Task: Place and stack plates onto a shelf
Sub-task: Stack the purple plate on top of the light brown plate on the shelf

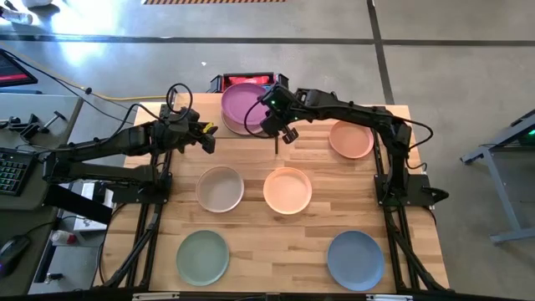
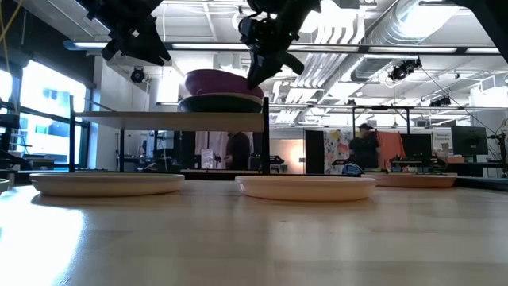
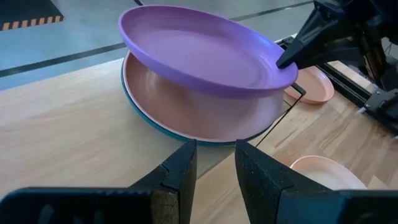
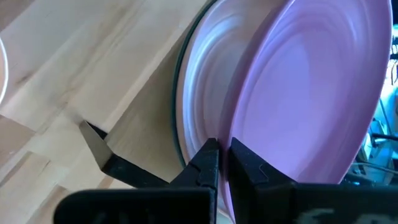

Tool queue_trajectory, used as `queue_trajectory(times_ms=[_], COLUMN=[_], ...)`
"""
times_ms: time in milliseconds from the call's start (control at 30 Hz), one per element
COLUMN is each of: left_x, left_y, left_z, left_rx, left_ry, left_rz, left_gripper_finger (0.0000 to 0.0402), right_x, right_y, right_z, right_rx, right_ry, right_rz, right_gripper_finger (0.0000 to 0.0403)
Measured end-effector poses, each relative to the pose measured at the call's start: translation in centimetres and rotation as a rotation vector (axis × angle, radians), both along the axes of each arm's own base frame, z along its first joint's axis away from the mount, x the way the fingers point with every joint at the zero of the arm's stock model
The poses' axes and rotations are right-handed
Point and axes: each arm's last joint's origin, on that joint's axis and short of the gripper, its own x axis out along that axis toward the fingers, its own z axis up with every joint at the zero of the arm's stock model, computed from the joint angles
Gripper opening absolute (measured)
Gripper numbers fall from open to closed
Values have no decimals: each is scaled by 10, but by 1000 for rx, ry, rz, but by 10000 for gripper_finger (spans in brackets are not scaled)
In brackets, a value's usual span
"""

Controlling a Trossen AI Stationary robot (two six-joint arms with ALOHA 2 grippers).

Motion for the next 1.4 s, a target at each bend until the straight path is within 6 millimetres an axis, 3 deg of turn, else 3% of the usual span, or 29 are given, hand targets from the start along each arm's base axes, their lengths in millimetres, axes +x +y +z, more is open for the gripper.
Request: queue_trajectory(times_ms=[733,1100,1400], left_x=[0,0,0], left_y=[0,0,0], left_z=[0,0,0], left_rx=[1,1,1], left_ry=[1,1,2], left_rz=[0,0,0], left_gripper_finger=[97,97,97], right_x=[3,2,-1], right_y=[6,6,16], right_z=[0,1,7], right_rx=[-13,-42,-44], right_ry=[0,8,14], right_rz=[23,-1,21], right_gripper_finger=[1,63,67])
